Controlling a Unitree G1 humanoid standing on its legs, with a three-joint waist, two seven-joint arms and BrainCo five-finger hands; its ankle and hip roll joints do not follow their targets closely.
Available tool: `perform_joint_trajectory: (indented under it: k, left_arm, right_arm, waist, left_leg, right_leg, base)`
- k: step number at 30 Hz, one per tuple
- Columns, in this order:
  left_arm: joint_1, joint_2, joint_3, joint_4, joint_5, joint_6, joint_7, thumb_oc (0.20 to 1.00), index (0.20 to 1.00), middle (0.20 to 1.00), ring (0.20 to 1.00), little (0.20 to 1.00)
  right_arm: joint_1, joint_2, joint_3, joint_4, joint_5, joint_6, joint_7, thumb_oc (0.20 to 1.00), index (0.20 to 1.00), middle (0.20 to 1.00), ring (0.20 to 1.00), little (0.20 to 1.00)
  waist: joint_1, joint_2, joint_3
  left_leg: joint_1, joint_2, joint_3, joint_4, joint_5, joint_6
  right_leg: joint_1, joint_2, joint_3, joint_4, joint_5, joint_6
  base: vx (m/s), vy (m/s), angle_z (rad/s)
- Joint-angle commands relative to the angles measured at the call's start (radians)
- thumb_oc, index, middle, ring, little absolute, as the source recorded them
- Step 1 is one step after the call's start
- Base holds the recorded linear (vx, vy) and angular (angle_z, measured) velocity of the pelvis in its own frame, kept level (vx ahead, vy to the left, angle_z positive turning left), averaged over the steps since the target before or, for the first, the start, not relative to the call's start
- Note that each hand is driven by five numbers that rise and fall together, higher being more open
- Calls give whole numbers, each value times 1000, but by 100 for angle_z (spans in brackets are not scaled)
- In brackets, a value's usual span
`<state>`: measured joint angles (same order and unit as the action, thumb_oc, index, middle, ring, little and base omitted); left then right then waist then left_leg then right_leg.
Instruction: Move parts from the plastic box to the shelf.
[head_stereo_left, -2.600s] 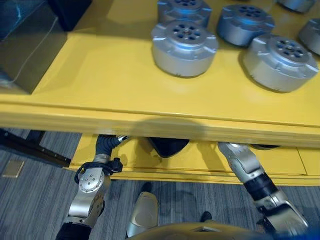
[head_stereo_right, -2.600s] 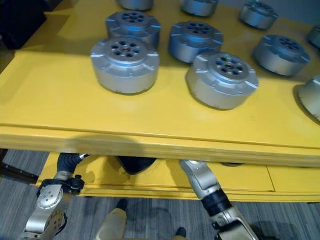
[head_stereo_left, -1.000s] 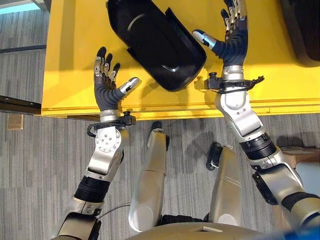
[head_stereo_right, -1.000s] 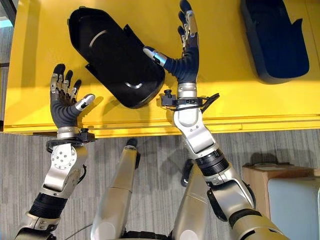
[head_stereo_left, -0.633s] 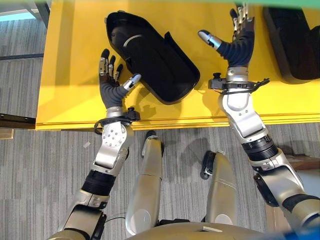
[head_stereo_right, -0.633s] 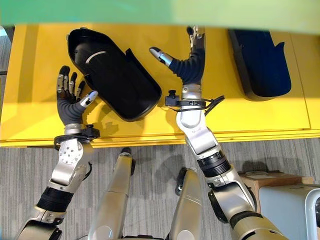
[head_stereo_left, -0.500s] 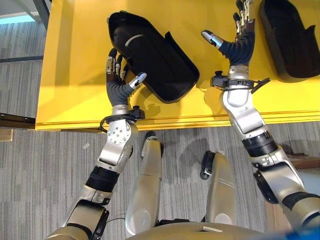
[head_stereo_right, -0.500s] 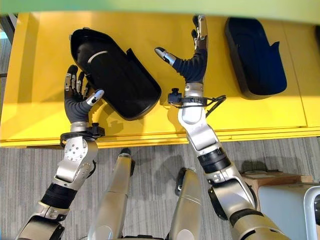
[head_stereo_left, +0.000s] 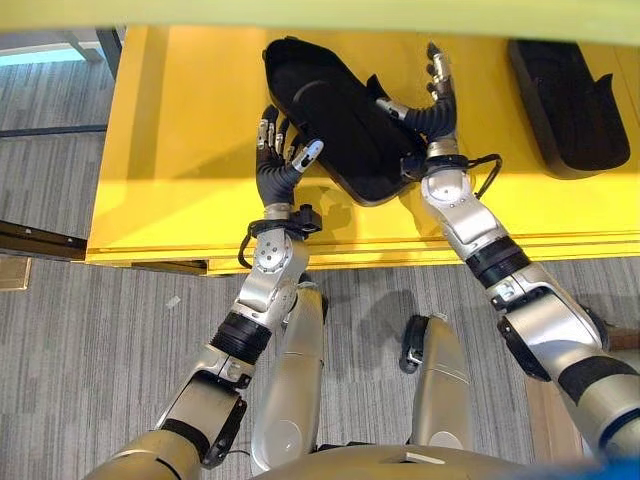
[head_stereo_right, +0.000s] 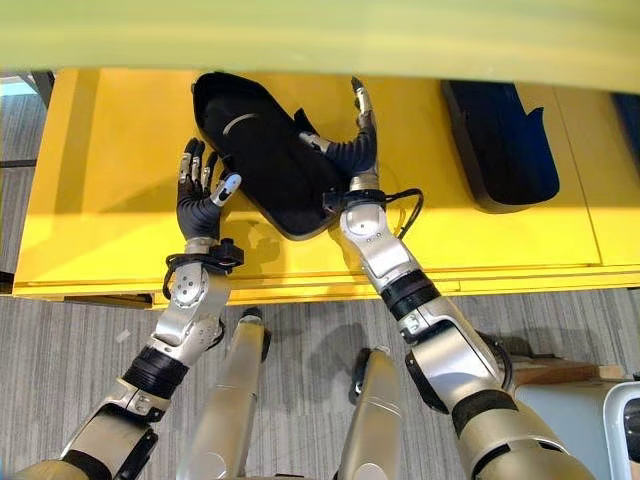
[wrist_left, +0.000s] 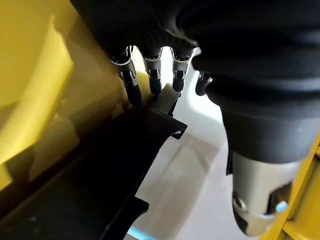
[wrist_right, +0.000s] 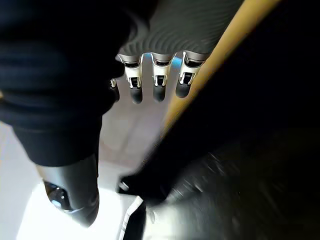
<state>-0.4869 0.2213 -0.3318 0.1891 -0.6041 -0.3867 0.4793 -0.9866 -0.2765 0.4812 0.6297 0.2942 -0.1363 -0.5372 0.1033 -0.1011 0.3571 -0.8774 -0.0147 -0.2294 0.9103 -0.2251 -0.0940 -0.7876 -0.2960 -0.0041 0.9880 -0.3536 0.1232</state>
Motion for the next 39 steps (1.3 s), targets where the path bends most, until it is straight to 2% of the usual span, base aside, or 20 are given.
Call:
perform_joint_trajectory:
  k: [1, 8, 10, 13, 17, 24, 39]
  left_arm:
    - [53, -34, -28, 127, -96, 36, 41, 1000, 1000, 1000, 1000, 1000]
    - [19, -26, -8, 148, -88, 31, 58, 1000, 1000, 1000, 1000, 1000]
    - [-20, -6, -4, 149, -30, 46, 70, 1000, 1000, 1000, 1000, 1000]
    - [-56, -8, -2, 147, -36, 47, 74, 1000, 1000, 1000, 1000, 1000]
    - [-119, 23, -3, 134, 58, 70, 96, 1000, 1000, 1000, 1000, 1000]
    - [-248, 45, -33, 236, 142, 91, 131, 1000, 1000, 1000, 1000, 1000]
    - [-447, 37, -59, 428, 115, 103, 174, 1000, 1000, 1000, 1000, 1000]
  right_arm:
    - [-113, -6, 11, -17, 31, -21, 43, 1000, 1000, 1000, 1000, 1000]
    - [-103, 10, 50, 27, 90, -13, 97, 1000, 1000, 1000, 1000, 1000]
    - [-88, 12, 63, 25, 134, -19, 116, 1000, 1000, 1000, 1000, 1000]
    - [-62, 24, 67, 10, 184, -21, 134, 1000, 1000, 1000, 1000, 1000]
    - [-29, 24, 67, -24, 217, -37, 148, 1000, 1000, 1000, 1000, 1000]
    - [3, 51, 51, -67, 258, -71, 138, 1000, 1000, 1000, 1000, 1000]
    - [-15, 133, 23, -53, 339, -130, 104, 1000, 1000, 1000, 1000, 1000]
  waist:
    - [15, -6, 58]
    - [19, -15, 72]
    - [14, -18, 77]
    - [6, -22, 81]
    - [-7, -23, 83]
    - [-40, -28, 73]
    - [-82, -31, 55]
  left_leg:
    - [14, 17, -2, 26, -84, 47]
    - [21, 22, -6, 16, -78, 43]
    - [22, 26, -6, 17, -76, 41]
    - [23, 30, -4, 15, -73, 40]
    - [21, 34, 0, 17, -72, 37]
    - [10, 42, 8, 20, -67, 38]
    - [-11, 53, 14, 38, -67, 38]
  right_leg:
    - [31, 20, -32, -16, -32, -77]
    - [39, 19, -37, -17, -32, -80]
    - [37, 22, -36, -16, -31, -81]
    - [37, 25, -35, -17, -30, -82]
    - [32, 26, -30, -17, -28, -82]
    - [11, 36, -17, -17, -20, -79]
    - [-16, 47, -6, -1, -20, -75]
  base:
    - [0, 0, 0]
    - [0, 0, 0]
    - [-7, -7, -2]
    - [-15, -6, -3]
    - [-6, 0, -2]
    - [-3, 10, -3]
    - [1, 2, -5]
